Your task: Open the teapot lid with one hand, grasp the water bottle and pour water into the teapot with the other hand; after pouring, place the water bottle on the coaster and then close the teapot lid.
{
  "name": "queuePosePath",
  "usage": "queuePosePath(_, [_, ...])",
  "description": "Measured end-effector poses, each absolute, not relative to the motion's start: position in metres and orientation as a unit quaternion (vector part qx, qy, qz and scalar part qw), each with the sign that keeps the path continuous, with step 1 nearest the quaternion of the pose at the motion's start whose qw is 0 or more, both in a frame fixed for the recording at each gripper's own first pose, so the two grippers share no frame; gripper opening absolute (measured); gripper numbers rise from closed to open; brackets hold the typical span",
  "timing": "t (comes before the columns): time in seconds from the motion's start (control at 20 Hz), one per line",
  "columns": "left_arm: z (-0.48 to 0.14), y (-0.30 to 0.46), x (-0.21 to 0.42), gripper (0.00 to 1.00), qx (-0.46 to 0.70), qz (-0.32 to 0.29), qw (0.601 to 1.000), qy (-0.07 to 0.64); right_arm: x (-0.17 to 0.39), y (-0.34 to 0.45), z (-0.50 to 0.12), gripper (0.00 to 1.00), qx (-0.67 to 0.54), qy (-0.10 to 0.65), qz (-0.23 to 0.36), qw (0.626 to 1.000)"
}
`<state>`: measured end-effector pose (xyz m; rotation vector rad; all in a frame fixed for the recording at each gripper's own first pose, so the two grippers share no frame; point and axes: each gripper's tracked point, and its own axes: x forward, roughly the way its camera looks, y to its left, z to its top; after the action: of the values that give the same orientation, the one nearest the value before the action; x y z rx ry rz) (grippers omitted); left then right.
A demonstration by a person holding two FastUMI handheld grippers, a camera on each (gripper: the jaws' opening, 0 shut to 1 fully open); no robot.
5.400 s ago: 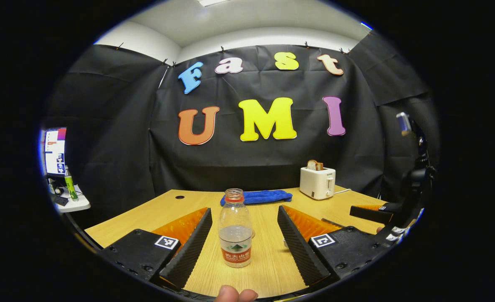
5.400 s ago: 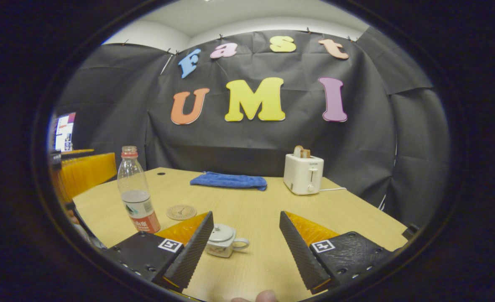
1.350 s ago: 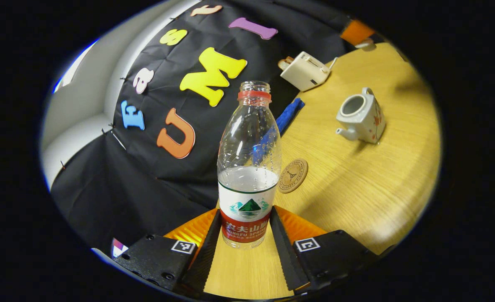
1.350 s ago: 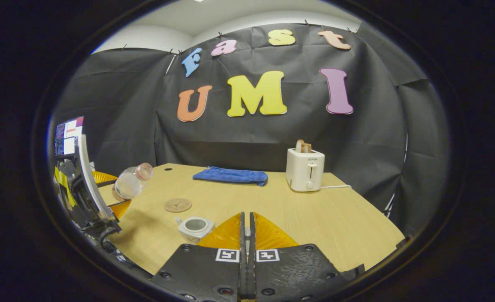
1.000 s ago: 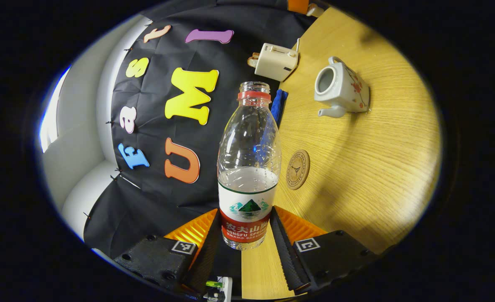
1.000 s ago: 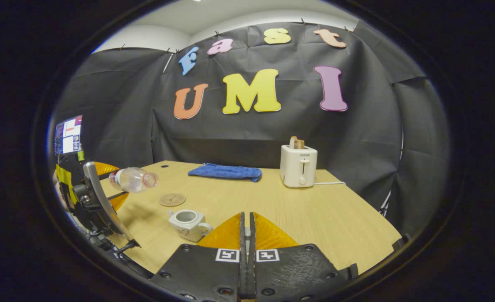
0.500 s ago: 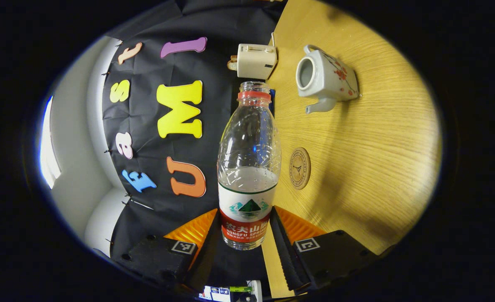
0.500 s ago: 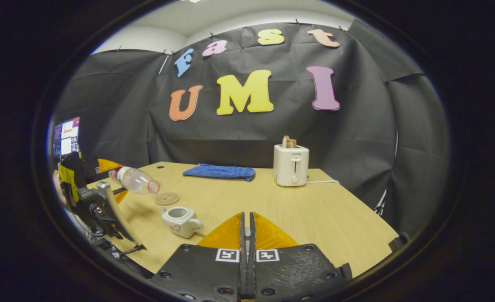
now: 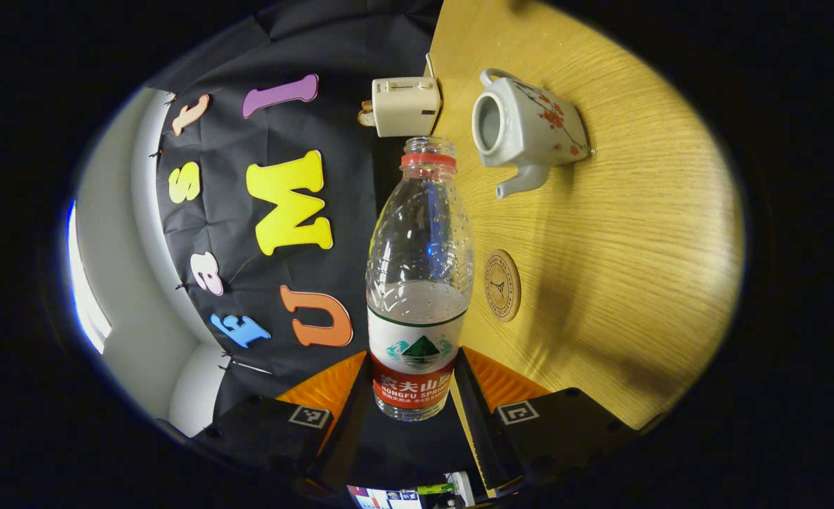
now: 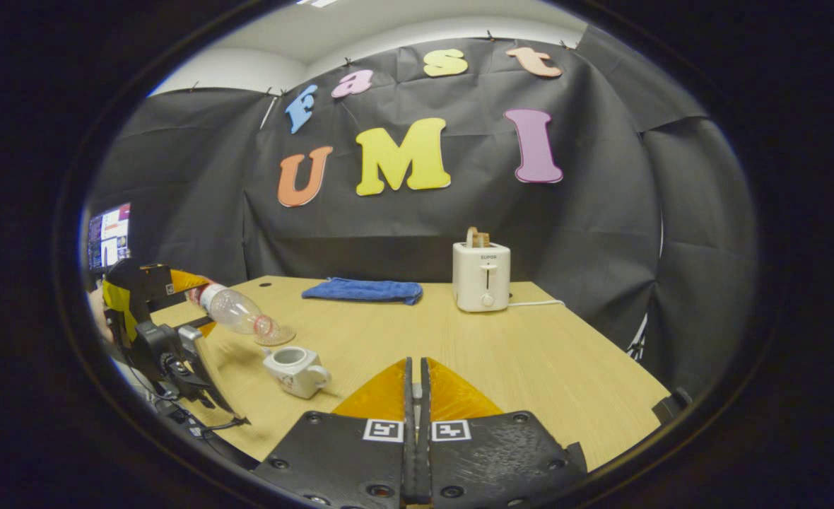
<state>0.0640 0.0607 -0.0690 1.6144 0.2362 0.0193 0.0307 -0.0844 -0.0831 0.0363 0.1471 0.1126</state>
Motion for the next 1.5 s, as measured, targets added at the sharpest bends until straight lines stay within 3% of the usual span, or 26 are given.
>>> queuePosePath(0.05, [-0.068, 0.06, 0.066, 0.71, 0.725, 0.009, 0.681, 0.106, 0.031, -0.086, -0.084, 0.0, 0.019, 0.073, 0.056, 0.996])
queuePosePath(0.15, [-0.067, 0.058, 0.065, 0.75, 0.734, 0.009, 0.671, 0.104, 0.03, -0.087, -0.085, 0.0, 0.021, 0.074, 0.056, 0.995])
queuePosePath(0.2, [-0.064, 0.057, 0.065, 0.71, 0.738, 0.009, 0.667, 0.102, 0.03, -0.087, -0.085, 0.0, 0.021, 0.074, 0.057, 0.995])
queuePosePath(0.85, [-0.045, 0.047, 0.07, 0.71, 0.798, 0.018, 0.596, 0.088, 0.029, -0.089, -0.087, 0.0, 0.026, 0.07, 0.06, 0.995])
queuePosePath(1.5, [-0.039, 0.04, 0.076, 0.7, 0.826, 0.018, 0.557, 0.084, 0.028, -0.085, -0.085, 0.0, 0.017, 0.063, 0.068, 0.996])
